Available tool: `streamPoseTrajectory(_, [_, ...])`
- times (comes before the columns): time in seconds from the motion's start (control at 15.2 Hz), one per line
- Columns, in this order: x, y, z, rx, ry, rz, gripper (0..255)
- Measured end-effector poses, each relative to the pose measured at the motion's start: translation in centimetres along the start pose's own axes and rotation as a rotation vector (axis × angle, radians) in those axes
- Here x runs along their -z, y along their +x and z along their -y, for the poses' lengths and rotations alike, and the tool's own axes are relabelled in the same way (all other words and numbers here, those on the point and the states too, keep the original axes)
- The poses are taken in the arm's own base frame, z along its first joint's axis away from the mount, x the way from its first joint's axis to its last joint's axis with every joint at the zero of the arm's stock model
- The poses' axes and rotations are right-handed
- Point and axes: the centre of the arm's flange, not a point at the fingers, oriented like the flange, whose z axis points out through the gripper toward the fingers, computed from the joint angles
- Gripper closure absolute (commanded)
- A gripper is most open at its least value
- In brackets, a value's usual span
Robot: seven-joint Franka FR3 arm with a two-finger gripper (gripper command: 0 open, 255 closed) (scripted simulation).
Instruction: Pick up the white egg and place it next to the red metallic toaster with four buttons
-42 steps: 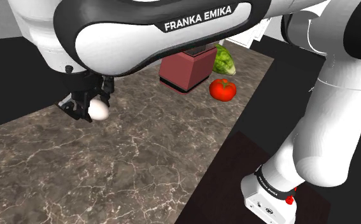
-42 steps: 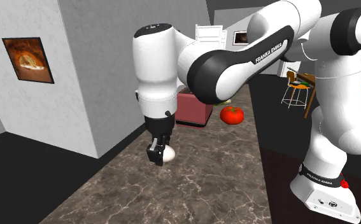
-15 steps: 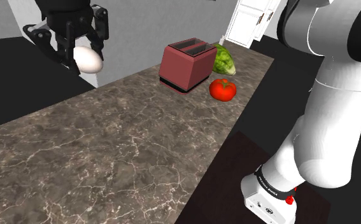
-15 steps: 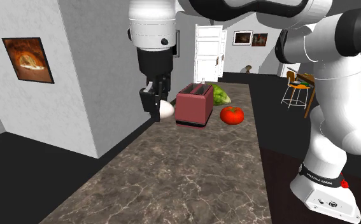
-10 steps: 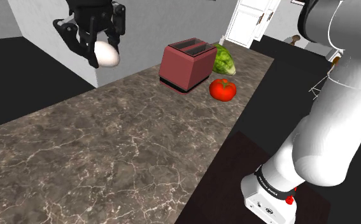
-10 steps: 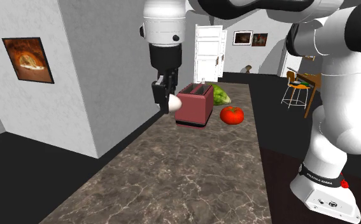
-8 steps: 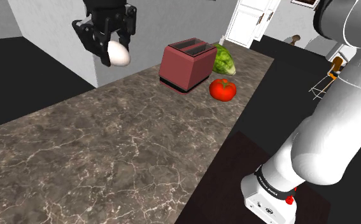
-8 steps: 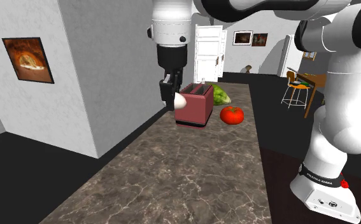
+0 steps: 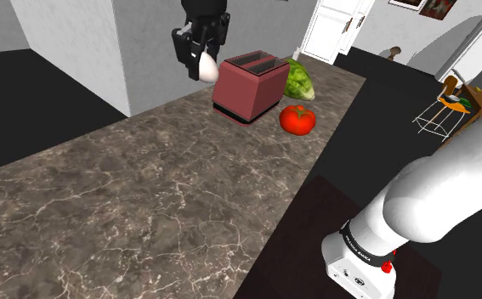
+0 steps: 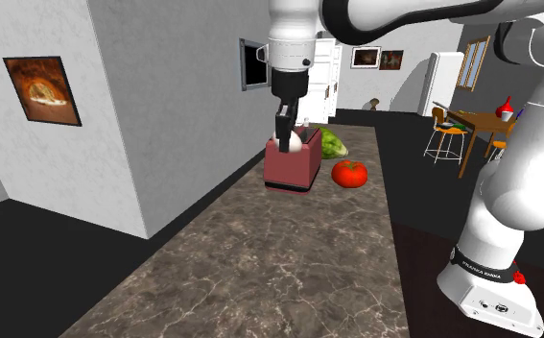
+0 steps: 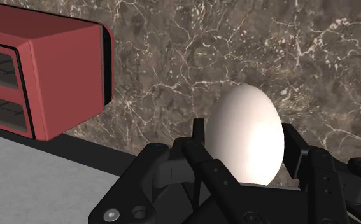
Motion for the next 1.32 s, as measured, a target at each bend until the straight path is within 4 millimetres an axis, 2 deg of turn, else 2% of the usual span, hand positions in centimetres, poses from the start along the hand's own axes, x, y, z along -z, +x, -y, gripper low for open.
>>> streamPoseTrajectory(0.53, [-1.2,-3.1,-9.7,0.000,0.000,0.000,255])
streamPoseTrajectory(1.32, [-4.1,-8.2,-24.4,0.000,0.001,0.000,255])
